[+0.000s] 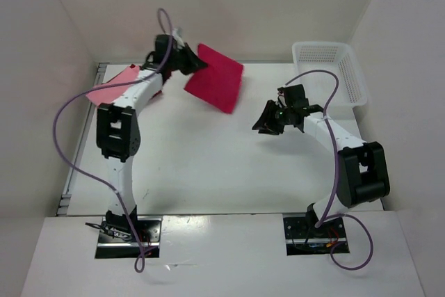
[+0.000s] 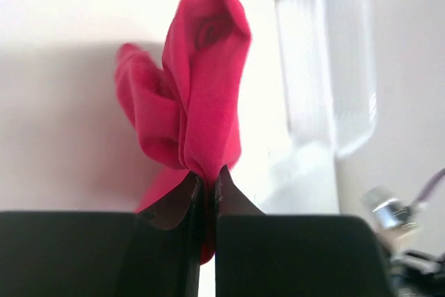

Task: Fold and stack the t-shirts
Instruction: Put the neatly folded tshirt into the corner of the board with the left arm

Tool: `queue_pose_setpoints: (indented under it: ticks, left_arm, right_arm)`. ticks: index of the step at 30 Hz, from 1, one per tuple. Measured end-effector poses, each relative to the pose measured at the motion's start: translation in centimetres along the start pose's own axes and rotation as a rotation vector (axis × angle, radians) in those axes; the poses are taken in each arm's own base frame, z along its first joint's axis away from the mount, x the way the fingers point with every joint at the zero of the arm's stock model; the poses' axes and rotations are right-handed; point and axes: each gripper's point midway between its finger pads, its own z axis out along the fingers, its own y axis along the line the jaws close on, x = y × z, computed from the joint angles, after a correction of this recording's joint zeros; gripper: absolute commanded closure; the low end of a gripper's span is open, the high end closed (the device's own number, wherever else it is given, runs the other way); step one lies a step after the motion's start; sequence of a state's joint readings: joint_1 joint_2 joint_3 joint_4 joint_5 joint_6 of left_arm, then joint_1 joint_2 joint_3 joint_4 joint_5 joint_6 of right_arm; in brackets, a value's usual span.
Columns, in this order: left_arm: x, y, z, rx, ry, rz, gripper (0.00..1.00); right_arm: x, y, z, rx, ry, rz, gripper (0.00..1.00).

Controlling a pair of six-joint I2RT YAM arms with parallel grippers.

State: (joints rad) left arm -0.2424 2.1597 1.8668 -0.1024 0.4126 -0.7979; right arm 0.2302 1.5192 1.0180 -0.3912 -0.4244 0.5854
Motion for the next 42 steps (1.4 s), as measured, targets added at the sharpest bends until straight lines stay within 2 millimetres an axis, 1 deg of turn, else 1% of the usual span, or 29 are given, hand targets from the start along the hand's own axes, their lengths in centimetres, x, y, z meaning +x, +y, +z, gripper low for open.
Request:
queue_pose_setpoints:
  ticks: [2,3,4,5,6,7,8,9,10,11,12,13,14,15,17,18,19,21,23,25,27,28,31,33,34,35,38,39,42]
  left_arm:
    - [-5.4,0.7,-3.5,-0.005,-0.103,-0.004,0.94]
    - [-8.3,1.7,-6.0,-0.021,-0.167,-0.011,0.91]
    - [-10.7,2.8,-8.3,-0.037,-0.223,-0.018,0.9]
    - [-13.0,4.1,-10.9,-0.055,-0.287,-0.023,0.89]
    - [-14.8,5.8,-13.9,-0.085,-0.345,-0.047,0.85]
    - [-16.1,7.7,-16.9,-0.116,-0.4,-0.074,0.6]
    - [-16.9,9.9,-19.8,-0.151,-0.458,-0.099,0.44]
    - [-17.0,12.4,-22.7,-0.193,-0.507,-0.147,0.31]
    - [-16.5,14.8,-25.1,-0.235,-0.538,-0.204,0.23]
    - [-15.7,17.2,-27.2,-0.28,-0.567,-0.265,0.0]
    - [-14.4,19.9,-28.9,-0.331,-0.593,-0.335,0.0]
    - [-13.0,21.5,-29.6,-0.362,-0.593,-0.382,0.0]
    - [-11.3,23.0,-29.8,-0.394,-0.584,-0.43,0.0]
    - [-8.8,24.4,-29.9,-0.428,-0.567,-0.49,0.0]
    - [-4.2,25.5,-29.6,-0.479,-0.519,-0.578,0.0]
    - [-2.1,25.5,-29.8,-0.506,-0.5,-0.611,0.0]
    - [-0.7,25.2,-30.2,-0.528,-0.496,-0.627,0.0]
    - [0.3,23.5,-31.5,-0.543,-0.534,-0.624,0.0]
    - [-0.5,21.3,-33.4,-0.536,-0.606,-0.586,0.0]
    - [-2.0,19.0,-34.8,-0.495,-0.672,-0.542,0.0]
    - [-2.8,17.7,-35.2,-0.453,-0.699,-0.513,0.0]
    - [-2.9,17.4,-35.0,-0.43,-0.694,-0.507,0.0]
    - [-1.9,16.9,-32.8,-0.384,-0.616,-0.514,0.0]
    - [-0.5,15.8,-30.1,-0.36,-0.515,-0.49,0.0]
    - [0.3,14.7,-28.5,-0.34,-0.458,-0.465,0.0]
    - [1.3,13.3,-26.9,-0.316,-0.399,-0.433,0.0]
    - [5.0,8.3,-22.9,-0.224,-0.23,-0.326,0.0]
    - [6.8,6.3,-21.6,-0.188,-0.164,-0.279,0.0]
    - [11.8,2.5,-19.4,-0.118,-0.003,-0.191,0.0]
  right_arm:
    - [0.5,-0.3,0.1,0.002,0.014,0.005,0.59]
    - [0.7,-0.3,0.1,0.003,0.022,0.007,0.59]
    - [0.8,-0.3,0.1,0.001,0.025,0.006,0.59]
    - [0.8,-0.2,0.1,-0.005,0.028,0.005,0.59]
    - [0.9,-0.1,0.1,-0.011,0.034,0.005,0.59]
    - [1.0,-0.1,0.1,-0.016,0.04,0.004,0.59]
    - [1.1,0.0,0.2,-0.02,0.047,0.005,0.59]
    - [1.2,0.0,0.2,-0.024,0.051,0.005,0.59]
    - [1.3,0.0,0.4,-0.027,0.06,0.006,0.59]
    - [1.4,0.0,0.4,-0.03,0.067,0.007,0.59]
    - [1.4,0.0,0.5,-0.034,0.073,0.005,0.59]
    - [1.5,0.0,0.6,-0.035,0.077,0.004,0.59]
    - [1.6,0.0,0.6,-0.039,0.082,0.003,0.59]
    - [1.6,0.1,0.6,-0.044,0.085,0.0,0.59]
    - [1.5,0.3,0.6,-0.051,0.088,-0.008,0.59]
    - [1.5,0.3,0.6,-0.055,0.089,-0.011,0.59]
    - [1.5,0.3,0.6,-0.057,0.091,-0.013,0.59]
    - [1.6,0.4,0.6,-0.062,0.095,-0.015,0.59]
    - [1.7,0.4,0.6,-0.067,0.1,-0.016,0.59]
    - [2.0,0.3,0.7,-0.068,0.106,-0.019,0.59]
    - [2.3,0.0,0.8,-0.063,0.114,-0.018,0.55]
    - [2.5,-0.1,0.8,-0.061,0.117,-0.017,0.55]
    - [2.7,-0.3,0.8,-0.059,0.122,-0.018,0.49]
    - [2.6,-0.4,0.8,-0.056,0.118,-0.022,0.43]
    - [2.6,-0.4,0.8,-0.053,0.116,-0.022,0.27]
    - [2.5,-0.4,0.8,-0.048,0.111,-0.021,0.0]
    - [2.3,-0.4,0.7,-0.031,0.087,-0.038,0.0]
    - [2.3,-0.2,0.6,-0.023,0.076,-0.049,0.0]
    - [2.6,0.6,0.1,-0.014,0.052,-0.083,0.0]
